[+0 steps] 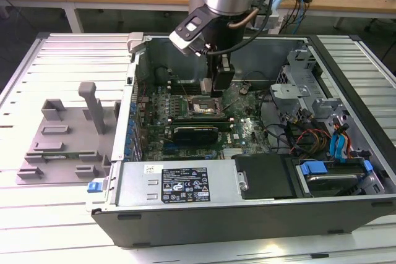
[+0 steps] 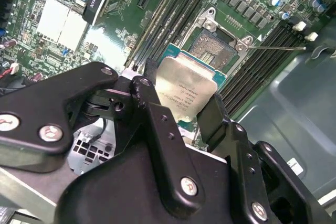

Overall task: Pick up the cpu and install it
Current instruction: 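Place the cpu into insertion slot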

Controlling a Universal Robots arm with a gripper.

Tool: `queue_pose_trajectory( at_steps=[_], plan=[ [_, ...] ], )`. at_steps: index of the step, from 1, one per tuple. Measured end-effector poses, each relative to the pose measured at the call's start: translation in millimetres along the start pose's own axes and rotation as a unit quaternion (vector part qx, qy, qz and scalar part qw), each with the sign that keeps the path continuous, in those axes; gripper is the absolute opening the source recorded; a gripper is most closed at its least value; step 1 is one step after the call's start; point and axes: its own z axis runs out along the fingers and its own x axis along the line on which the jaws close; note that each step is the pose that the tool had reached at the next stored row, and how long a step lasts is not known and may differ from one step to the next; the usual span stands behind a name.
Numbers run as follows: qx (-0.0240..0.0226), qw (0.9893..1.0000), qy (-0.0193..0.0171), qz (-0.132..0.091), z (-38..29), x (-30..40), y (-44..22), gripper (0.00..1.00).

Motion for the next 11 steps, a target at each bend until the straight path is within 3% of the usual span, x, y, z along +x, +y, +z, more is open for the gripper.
queue_pose_trajectory(
  at_steps=[11],
  plan=[
    [0.0,1.0,-0.0001,0.0,5.5,9.8,0.6,0.55]
  ],
)
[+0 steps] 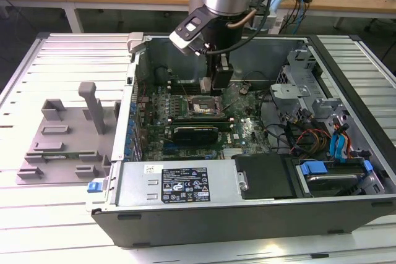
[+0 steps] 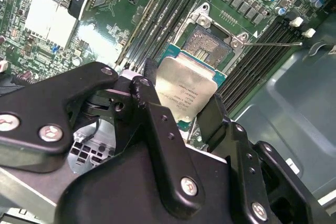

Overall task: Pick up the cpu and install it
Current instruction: 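Place the cpu into insertion slot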

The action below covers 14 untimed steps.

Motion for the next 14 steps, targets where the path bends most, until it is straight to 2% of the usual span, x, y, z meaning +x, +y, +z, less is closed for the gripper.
queue_pose_trajectory(
  at_steps=[6,14],
  plan=[
    [0.0,1.0,0.0001,0.0,3.7,4.7,0.3,0.55],
    [0.0,1.0,0.0,0.0,9.6,17.8,1.0,0.55]
  ],
)
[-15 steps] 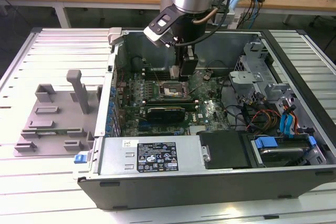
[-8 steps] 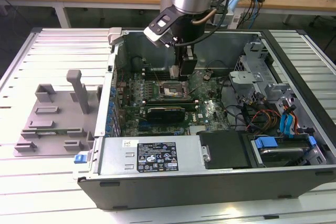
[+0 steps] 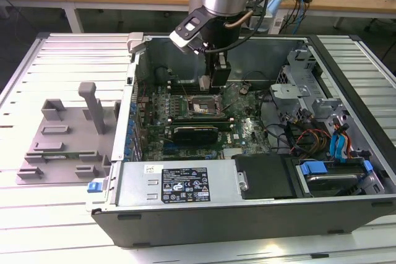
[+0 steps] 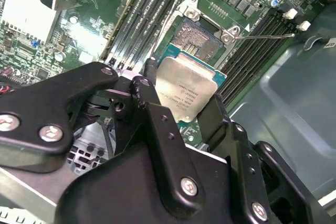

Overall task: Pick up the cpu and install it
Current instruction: 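Place the cpu into insertion slot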

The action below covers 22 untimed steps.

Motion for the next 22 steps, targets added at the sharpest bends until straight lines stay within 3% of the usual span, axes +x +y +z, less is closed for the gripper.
queue_pose_trajectory(
  at_steps=[2,8,22],
  plan=[
    [0.0,1.0,0.0,0.0,5.3,4.2,0.4,0.55],
    [-0.0001,0.9999,-0.0003,-0.012,11.9,4.6,-0.9,0.55],
    [-0.0001,0.9999,-0.0003,-0.012,25.9,4.8,-1.0,0.55]
  ],
)
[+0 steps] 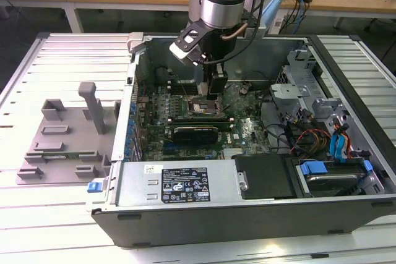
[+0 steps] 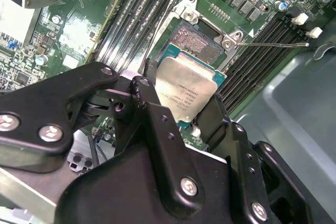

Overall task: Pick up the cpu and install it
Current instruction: 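Place the cpu into insertion slot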

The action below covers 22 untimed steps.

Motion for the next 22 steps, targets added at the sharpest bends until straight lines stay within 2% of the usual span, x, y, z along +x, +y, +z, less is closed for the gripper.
queue_pose_trajectory(
  at_steps=[9,15,22],
  plan=[
    [0.0,1.0,0.0,0.0,10.4,0.9,0.3,0.55],
    [0.0,1.0,0.0001,0.0,16.9,6.2,0.5,0.55],
    [0.0,1.0,0.0,0.0,22.2,7.1,0.6,0.55]
  ],
)
